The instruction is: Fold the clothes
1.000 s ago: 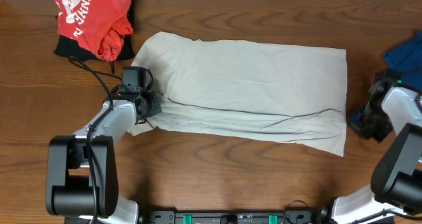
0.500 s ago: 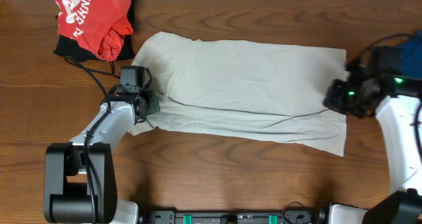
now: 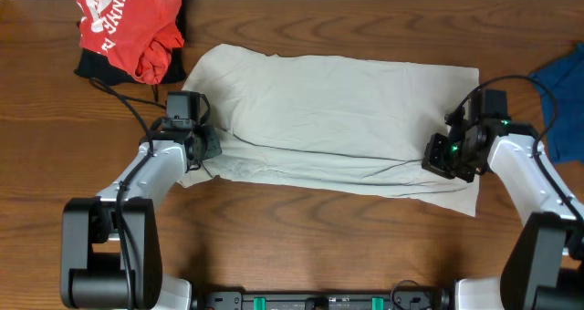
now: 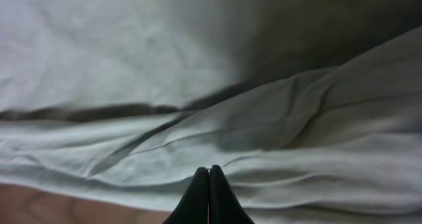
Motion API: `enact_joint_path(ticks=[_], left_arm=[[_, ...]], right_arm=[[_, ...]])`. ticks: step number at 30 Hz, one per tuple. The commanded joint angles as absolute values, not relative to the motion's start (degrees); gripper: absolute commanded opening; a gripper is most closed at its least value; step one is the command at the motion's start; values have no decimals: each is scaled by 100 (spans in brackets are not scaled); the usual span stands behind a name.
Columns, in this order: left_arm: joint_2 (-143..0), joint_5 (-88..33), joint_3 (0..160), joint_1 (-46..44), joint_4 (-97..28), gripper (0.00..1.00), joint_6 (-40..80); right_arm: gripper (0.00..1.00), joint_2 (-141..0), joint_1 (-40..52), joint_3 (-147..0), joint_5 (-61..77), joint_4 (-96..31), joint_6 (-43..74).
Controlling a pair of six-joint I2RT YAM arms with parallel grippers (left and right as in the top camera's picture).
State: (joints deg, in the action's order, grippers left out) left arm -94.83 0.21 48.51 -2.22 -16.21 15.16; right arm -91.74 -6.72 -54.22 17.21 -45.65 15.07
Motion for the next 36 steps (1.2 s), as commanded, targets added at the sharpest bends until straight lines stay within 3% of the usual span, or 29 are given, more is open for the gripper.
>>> enact_joint_path(ticks=[1, 22, 29, 31, 36], left_arm=[[-9406, 67, 4862, -167, -1643, 19, 1507], [-9406, 71, 4862, -167, -1896, 19, 1546], [-9406, 73, 4862, -167, -2272, 19, 2130], [-9406, 73, 4862, -167, -2412, 13, 2401], [-9406, 62, 4862, -167, -2812, 12, 3105]], right_arm=[[1, -9413, -770, -5387, 1581, -4519, 1557], [1, -10031, -1321, -5389, -285, -4764, 1927], [6, -10031, -1586, -5389, -602, -4696, 1925], [7, -10029, -1632, -5389, -607, -4633, 1922], [13, -10031, -1675, -5389, -604, -4412, 1865]])
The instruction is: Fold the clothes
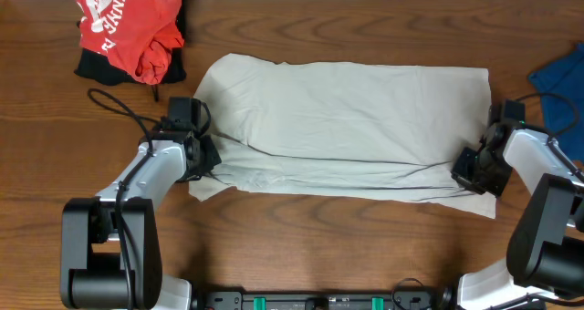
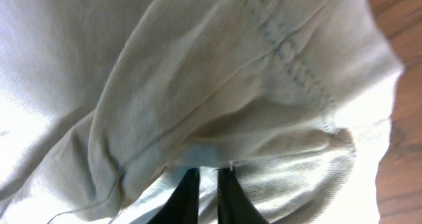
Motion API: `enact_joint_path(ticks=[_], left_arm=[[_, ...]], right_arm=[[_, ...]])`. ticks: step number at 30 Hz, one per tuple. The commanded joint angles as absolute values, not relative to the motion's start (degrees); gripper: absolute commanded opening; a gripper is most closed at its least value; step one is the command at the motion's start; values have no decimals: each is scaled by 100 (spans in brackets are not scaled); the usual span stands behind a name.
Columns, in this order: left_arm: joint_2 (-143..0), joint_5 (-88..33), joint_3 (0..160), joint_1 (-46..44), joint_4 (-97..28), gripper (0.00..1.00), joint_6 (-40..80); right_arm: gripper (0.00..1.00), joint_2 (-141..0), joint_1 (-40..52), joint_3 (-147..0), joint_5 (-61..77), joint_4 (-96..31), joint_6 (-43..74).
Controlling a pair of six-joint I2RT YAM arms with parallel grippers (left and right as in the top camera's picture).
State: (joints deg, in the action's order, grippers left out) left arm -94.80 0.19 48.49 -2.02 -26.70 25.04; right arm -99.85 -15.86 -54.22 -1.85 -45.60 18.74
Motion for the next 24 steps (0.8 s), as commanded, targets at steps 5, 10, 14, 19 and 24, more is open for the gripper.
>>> enact_joint_path(ticks=[5, 10, 14, 19, 24], left_arm=[[-9395, -276, 4862, -167, -3234, 12, 3481], [-9395, -698, 4862, -167, -3470, 12, 3701], [-9369, -705, 4862, -167, -3489, 12, 3575], [-8995, -491, 4869, -167, -3562, 14, 3391], [-8287, -279, 4869, -167, -3837, 41, 3393]], right_arm=[[18, -10031, -1678, -5389, -607, -4174, 1817], [17, -10031, -1678, -5400, -604, -4045, 1817], [18, -10018, -1675, -5485, -602, -4097, 1820], [20, -9920, -1675, -5833, -600, -4497, 1820], [24, -9751, -1675, -6324, -593, -5146, 1824]])
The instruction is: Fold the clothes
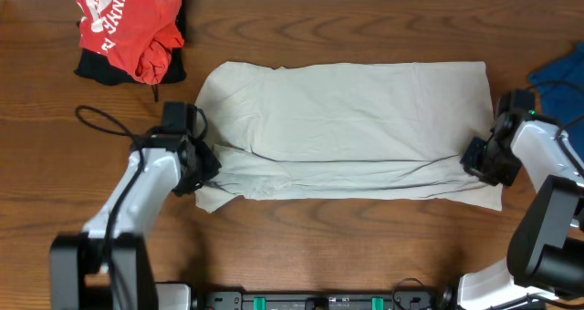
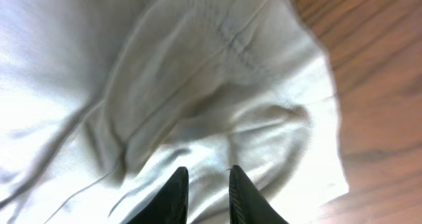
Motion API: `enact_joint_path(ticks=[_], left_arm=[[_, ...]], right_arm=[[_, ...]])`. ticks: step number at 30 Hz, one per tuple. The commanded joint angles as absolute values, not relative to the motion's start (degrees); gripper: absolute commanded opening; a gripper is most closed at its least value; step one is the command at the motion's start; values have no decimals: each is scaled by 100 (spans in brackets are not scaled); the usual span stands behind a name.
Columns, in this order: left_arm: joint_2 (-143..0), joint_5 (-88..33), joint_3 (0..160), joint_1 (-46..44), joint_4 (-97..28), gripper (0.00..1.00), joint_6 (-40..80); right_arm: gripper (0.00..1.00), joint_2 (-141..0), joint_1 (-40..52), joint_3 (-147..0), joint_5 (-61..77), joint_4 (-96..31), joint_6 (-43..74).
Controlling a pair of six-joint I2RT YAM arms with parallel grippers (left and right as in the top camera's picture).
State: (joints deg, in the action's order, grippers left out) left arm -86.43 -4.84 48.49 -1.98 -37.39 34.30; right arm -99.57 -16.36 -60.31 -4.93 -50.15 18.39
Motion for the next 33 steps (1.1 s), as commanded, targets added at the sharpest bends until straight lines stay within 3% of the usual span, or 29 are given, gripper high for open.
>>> enact_joint_path(ticks=[1, 7, 13, 17, 33], left_arm=[[-8154, -272, 4869, -167, -3887, 48, 3393], [-7378, -272, 4869, -167, -3896, 66, 3369], [-6879, -504, 4875, -169, -3076, 83, 2814], [-6866, -600, 5046, -167, -2753, 84, 2783], [-8903, -694, 7279, -174, -2532, 96, 1935]], right_arm=[[27, -9721, -1675, -6405, -576, -5247, 1822], [67, -9594, -1675, -6879, -287, -5721, 1813], [91, -9588, -1675, -7461, 762, -5743, 1002], [99, -9588, -1669, -7924, 1299, -5655, 751], [99, -9677, -1605, -8484, 1396, -4569, 246]])
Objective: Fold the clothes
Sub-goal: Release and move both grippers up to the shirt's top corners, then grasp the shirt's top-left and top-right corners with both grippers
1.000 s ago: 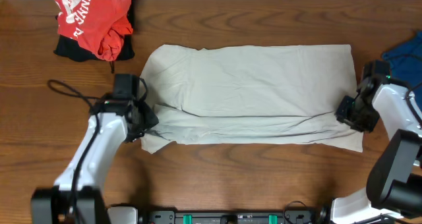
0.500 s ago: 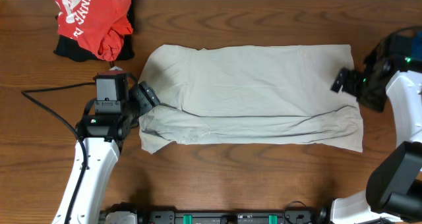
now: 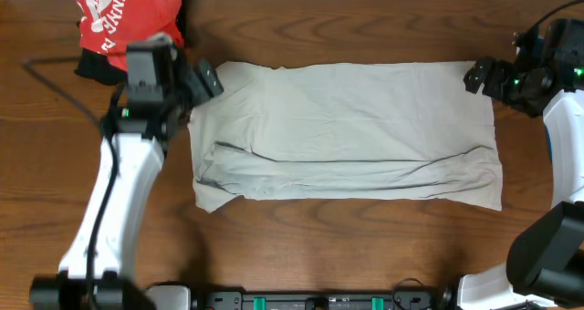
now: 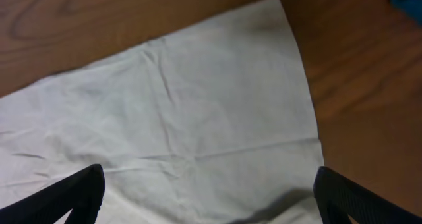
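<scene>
A pale grey-green garment (image 3: 347, 132) lies flat across the middle of the table, folded lengthwise, with a crease running along its near half. My left gripper (image 3: 207, 78) hovers at its far left corner, and its jaws are too small in the overhead view to read. My right gripper (image 3: 478, 76) is raised over the far right corner. In the right wrist view the garment (image 4: 198, 112) fills the frame below my right gripper (image 4: 211, 201), whose dark fingertips (image 4: 82, 188) stand wide apart with nothing between them.
A crumpled red garment (image 3: 128, 23) lies on a black one at the back left, close behind the left arm. A scrap of blue cloth shows past the garment's far right corner. Bare wooden table (image 3: 347, 246) runs along the front.
Both grippers have left the garment's near side ends and now sit higher, at its far corners. The right jaws stand much wider apart. The garment lies flat and free.
Both grippers were low on the near fold, the right one shut. Then the garment lay stretched wider, with the right jaws slightly parted at its right end. Then those jaws were wider still. Now both grippers are up at the far corners.
</scene>
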Motion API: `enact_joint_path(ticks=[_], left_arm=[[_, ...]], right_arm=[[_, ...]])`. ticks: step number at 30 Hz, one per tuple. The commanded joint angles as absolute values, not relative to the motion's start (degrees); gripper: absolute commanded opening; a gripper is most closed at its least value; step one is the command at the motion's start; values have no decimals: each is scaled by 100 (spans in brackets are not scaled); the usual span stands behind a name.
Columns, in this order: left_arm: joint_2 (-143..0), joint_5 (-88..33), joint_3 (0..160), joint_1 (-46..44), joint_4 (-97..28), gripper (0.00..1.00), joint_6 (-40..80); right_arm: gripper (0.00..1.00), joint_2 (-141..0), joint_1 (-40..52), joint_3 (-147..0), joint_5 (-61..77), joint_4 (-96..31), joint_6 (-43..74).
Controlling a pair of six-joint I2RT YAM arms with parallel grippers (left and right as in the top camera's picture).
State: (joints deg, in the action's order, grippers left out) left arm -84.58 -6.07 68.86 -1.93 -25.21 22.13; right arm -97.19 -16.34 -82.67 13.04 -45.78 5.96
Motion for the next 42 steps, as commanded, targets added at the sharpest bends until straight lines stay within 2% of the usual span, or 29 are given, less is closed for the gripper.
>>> enact_joint_path(ticks=[1, 8, 19, 31, 42], left_arm=[[-9043, -698, 7395, -174, -2541, 96, 1903], [-9985, -709, 8141, -174, -2528, 97, 1815], [-10687, -1011, 8364, -211, -1988, 96, 1564], [-11797, -1308, 8379, -222, -819, 97, 1433], [-12280, -1308, 8392, -217, -740, 96, 1350]], right_arm=[[99, -9708, -1605, -8547, 1387, -4584, 237], [99, -10009, -1566, -9349, 1374, -4449, 252], [99, -11946, -1396, -10940, 1033, -4652, 108], [99, -12516, -1398, -11078, 679, -4504, -740], [99, -13080, -1481, -11078, 537, -4410, -738]])
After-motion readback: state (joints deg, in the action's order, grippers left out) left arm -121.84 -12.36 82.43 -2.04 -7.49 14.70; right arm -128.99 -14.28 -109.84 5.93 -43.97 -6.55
